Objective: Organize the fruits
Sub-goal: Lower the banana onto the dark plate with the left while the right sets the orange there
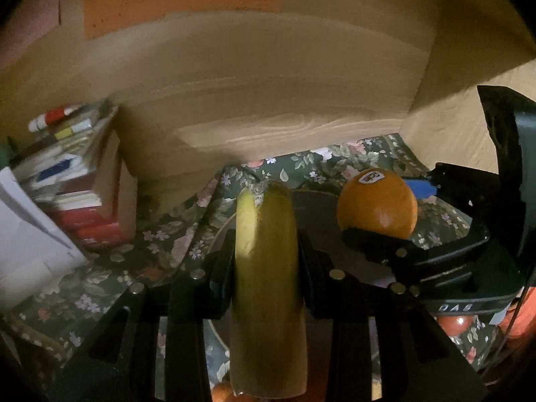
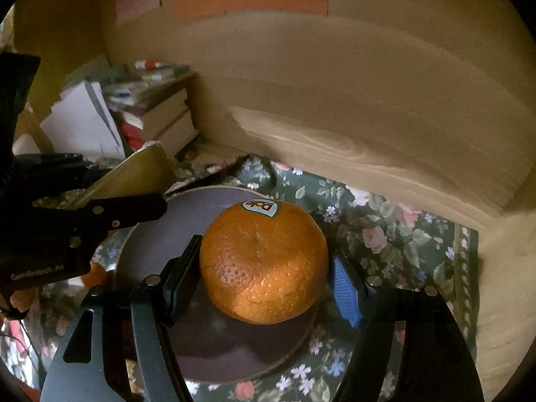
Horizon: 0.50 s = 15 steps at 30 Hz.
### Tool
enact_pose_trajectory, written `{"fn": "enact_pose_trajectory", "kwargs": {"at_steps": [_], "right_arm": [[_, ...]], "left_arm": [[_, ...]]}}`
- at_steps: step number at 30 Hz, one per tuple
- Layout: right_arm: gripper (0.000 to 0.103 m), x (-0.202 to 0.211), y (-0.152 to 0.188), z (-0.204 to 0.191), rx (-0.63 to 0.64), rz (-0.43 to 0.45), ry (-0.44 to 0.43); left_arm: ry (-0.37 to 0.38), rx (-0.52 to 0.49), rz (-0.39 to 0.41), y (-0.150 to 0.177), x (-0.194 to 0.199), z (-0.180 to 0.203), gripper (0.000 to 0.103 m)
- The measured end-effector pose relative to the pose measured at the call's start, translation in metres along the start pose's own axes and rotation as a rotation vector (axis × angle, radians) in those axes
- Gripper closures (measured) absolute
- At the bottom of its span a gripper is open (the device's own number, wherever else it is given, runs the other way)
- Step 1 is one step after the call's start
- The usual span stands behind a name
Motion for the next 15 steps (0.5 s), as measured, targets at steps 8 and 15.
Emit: {"fn": "enact_pose_trajectory", "kwargs": {"at_steps": [8, 15], "right_arm": [[0.036, -0.032, 0.000, 0.001, 0.026, -0.114, -0.036], [0.035, -0.046, 0.003, -0.001, 0.063, -0.178, -0.022]], "left_arm": [[0.015, 0.008, -0.070, -0.008, -0.034, -0.003, 0.069], [0.025, 0.014, -0.114, -0.006, -0.052, -0.008, 0.069]]}}
Point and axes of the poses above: each gripper's, at about its wrist camera, not at the fingertips, and x roughly against the way its jaws point, z to its right, y to its underside, the point moved 8 cm from there along -x, roughly the way its jaws point, and after that the axes turned 10 degrees about -z, right-handed, at the moved point
